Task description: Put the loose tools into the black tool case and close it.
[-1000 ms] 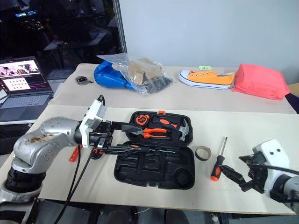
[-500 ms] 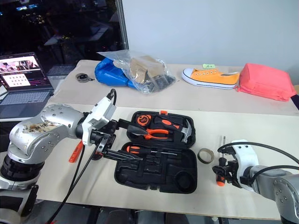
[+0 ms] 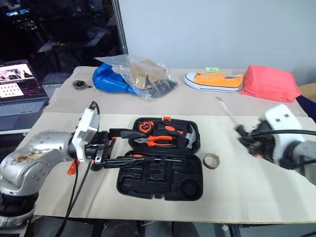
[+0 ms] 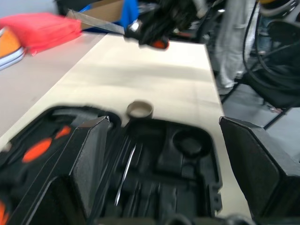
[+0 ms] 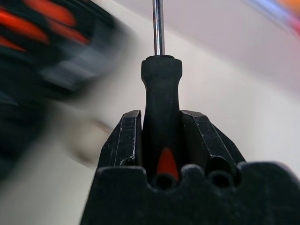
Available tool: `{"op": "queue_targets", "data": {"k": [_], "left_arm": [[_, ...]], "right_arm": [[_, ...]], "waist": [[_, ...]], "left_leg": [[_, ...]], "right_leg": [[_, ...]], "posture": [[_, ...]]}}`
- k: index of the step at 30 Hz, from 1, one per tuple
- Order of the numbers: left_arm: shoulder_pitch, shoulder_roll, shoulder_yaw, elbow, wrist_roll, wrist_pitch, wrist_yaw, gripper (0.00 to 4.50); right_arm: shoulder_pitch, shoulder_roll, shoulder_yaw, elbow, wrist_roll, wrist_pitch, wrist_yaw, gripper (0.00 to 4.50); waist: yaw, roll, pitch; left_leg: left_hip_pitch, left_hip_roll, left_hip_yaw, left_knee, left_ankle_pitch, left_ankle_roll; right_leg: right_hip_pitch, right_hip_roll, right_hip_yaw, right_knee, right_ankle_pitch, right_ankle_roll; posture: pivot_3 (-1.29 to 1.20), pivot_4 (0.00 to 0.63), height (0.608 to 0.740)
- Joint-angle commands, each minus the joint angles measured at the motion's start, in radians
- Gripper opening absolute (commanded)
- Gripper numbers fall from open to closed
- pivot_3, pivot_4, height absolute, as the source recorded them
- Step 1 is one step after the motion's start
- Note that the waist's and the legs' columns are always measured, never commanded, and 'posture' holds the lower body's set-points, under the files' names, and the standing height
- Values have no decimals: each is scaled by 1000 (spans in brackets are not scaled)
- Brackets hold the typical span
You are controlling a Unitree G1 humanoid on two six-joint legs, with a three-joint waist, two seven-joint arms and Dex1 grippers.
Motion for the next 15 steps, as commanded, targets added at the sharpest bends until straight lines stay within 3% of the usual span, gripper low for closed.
{"op": "queue_targets", "data": {"k": [1,6,10,15], "left_arm": [[124,67,141,-65,-83,-10,-52,4046],[376,114,343,-112,-115,-67,-155,4046],[497,134,419,-96,-64,-135,-211,4046],[484,131,407,-70,-31,-208,-203,4046]], "right_arm": [[-97,-41,277,12,-117,-228,168,919],[-257,-44,634,152,-378,-468,368,919],[-331,-9,770,211,-482,-514,458,919],[-353,33,829,249,-562,-517,492,919]], "waist": [[0,-2,3],[16,-2,4],[26,-3,5],[40,-3,5]], "left_leg": [[0,1,0,0,0,0],[-1,-1,5,-1,0,0],[-2,-4,7,-1,-1,-1],[-1,-3,7,-1,-1,-1]], "right_leg": [[-1,0,0,0,0,-1],[-2,-8,0,-1,0,-2],[-3,-13,0,-2,1,-4],[-4,-12,-1,-1,1,-6]], "posture": [[0,150,740],[0,150,740],[0,150,740],[0,150,740]]}}
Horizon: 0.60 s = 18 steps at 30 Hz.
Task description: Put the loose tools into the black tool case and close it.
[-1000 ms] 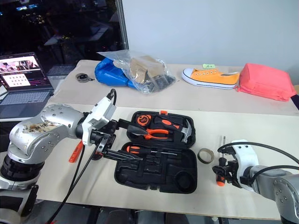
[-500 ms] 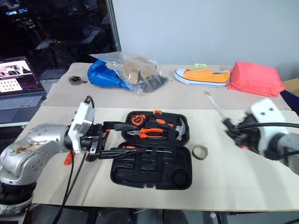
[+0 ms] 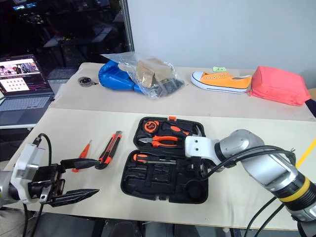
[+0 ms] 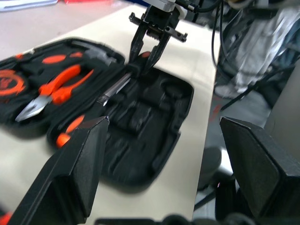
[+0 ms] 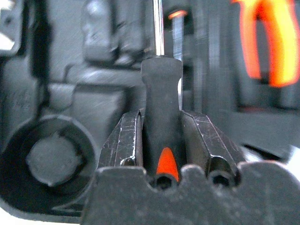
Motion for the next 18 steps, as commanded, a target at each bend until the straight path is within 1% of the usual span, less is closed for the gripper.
{"op": "queue_targets", "data": {"k": [1,5,9,18], "left_arm": [[-32,7,5,10,25,-67,2,4046],[-52,18,-20,23,21,-80,-11,4046],[-72,24,-45,35,18,-86,-17,4046],[-102,28,-95,76,37,-119,-38,4046]], "right_arm": [[-23,17,20,9,-64,-21,28,919],[-28,64,41,13,-84,44,33,919],[-26,101,36,17,-90,167,8,919],[-15,93,37,-44,-75,243,32,919]], "waist": [[2,0,0],[2,0,0],[-2,0,0],[1,0,0]], "left_leg": [[0,0,0,0,0,0],[1,2,0,0,0,0],[1,3,0,-1,0,0],[2,3,0,0,0,0]], "right_leg": [[0,0,0,0,0,0],[0,2,0,1,1,-2],[0,3,0,1,0,-3],[0,3,-1,1,1,-4]], "posture": [[0,150,740],[0,150,740],[0,150,740],[0,150,740]]}}
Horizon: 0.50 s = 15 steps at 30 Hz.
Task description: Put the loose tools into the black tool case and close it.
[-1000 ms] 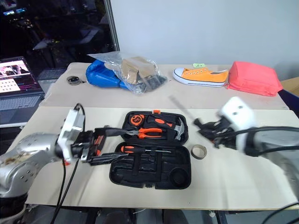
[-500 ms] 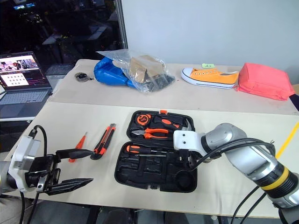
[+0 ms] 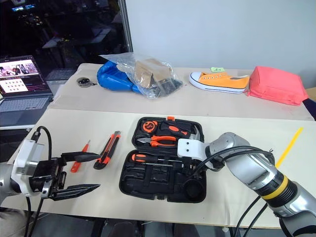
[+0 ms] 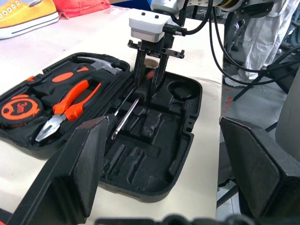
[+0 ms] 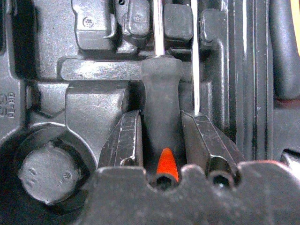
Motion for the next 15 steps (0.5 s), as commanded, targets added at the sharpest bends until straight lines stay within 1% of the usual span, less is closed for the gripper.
{"op": "queue_targets", "data": {"k": [1,2,3,5,6,10,12,13,15], "left_arm": [[-25,13,-16,11,12,-35,-15,4046],[-28,12,-21,13,14,-38,-18,4046],[-32,12,-27,17,16,-41,-20,4046],[-34,11,-34,22,19,-47,-21,4046],[-37,11,-37,26,21,-51,-22,4046],[-49,6,-50,41,29,-59,-27,4046],[-55,5,-59,48,32,-65,-30,4046],[-59,4,-65,50,33,-66,-29,4046],[-64,3,-74,53,34,-69,-30,4046]], "right_arm": [[11,-8,2,-42,10,28,18,1419],[14,-9,3,-47,9,24,19,1920],[17,-11,1,-52,10,21,19,2075],[24,-13,-15,-67,15,21,14,2714],[25,-9,-48,-82,38,35,11,3054],[45,24,-206,-123,143,13,12,3054],[84,53,-299,-134,219,-33,22,3054],[107,75,-341,-135,253,-60,18,2797],[144,121,-410,-131,317,-53,-8,2314]], "waist": [[1,0,0],[1,0,0],[1,0,0],[0,0,0],[-2,-1,0],[-6,-1,0],[-4,-1,0],[-2,-1,0],[1,-1,0]], "left_leg": [[0,0,0,0,0,0],[0,0,0,0,0,0],[0,0,0,0,0,0],[0,0,0,-1,0,0],[-1,0,0,-1,0,0],[-1,1,-1,-2,-1,0],[-2,1,-1,-2,-1,0],[-2,1,-1,-2,-1,0],[-2,0,-1,-1,-1,0]], "right_leg": [[0,0,0,0,0,0],[0,0,0,0,0,0],[0,0,0,0,0,0],[-1,1,0,0,0,0],[-1,1,0,0,0,0],[-2,3,0,1,-1,-1],[-2,3,0,1,-1,-1],[-2,3,-1,1,-1,-1],[-1,2,-1,0,-1,-1]], "posture": [[0,150,740],[0,150,740],[0,150,740],[0,150,740],[0,150,740],[0,150,740],[0,150,740],[0,150,740],[0,150,740]]}}
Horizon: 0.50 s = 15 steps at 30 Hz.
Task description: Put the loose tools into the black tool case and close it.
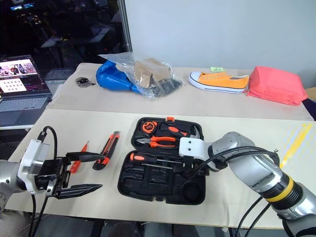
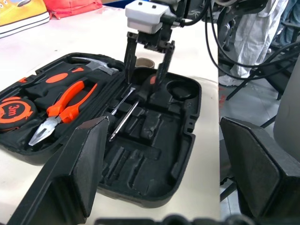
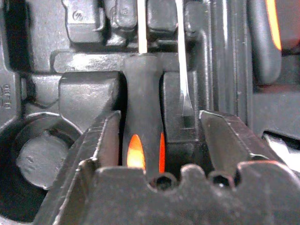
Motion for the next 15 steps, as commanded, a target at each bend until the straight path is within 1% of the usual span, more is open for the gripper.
{"op": "queue_targets", "data": {"k": [1,3,4,6,7,10,15], "left_arm": [[-13,2,-10,5,-2,-22,-5,4046],[-18,2,-17,9,0,-24,-5,4046],[-20,1,-20,12,2,-25,-4,4046],[-22,-3,-26,15,3,-27,-1,4046],[-21,-5,-28,16,2,-27,1,4046],[-22,-7,-39,21,3,-30,6,4046],[-34,-15,-71,25,10,-36,11,4046]], "right_arm": [[56,65,-150,-28,127,-36,-27,1999],[104,93,-178,-29,121,-66,-76,1251],[132,104,-182,-27,105,-89,-103,954],[195,127,-180,-19,52,-146,-175,222],[225,135,-177,-20,35,-170,-200,36],[324,153,-148,-7,-58,-264,-286,36],[442,102,-12,127,-256,-462,-324,36]], "waist": [[2,0,0],[2,0,0],[2,0,0],[2,0,0],[2,0,0],[3,0,0],[-3,0,0]], "left_leg": [[0,0,0,0,0,0],[0,0,0,1,0,0],[0,0,0,1,0,0],[0,0,0,1,0,0],[0,0,0,1,0,0],[0,0,0,1,0,0],[1,-1,1,1,0,0]], "right_leg": [[1,0,0,0,0,0],[1,-1,0,0,0,1],[1,-1,0,0,1,1],[1,-1,0,0,1,1],[1,-1,0,0,1,1],[1,-1,0,0,1,1],[1,-1,1,0,0,1]], "posture": [[0,150,740],[0,150,740],[0,150,740],[0,150,740],[0,150,740],[0,150,740],[0,150,740]]}}
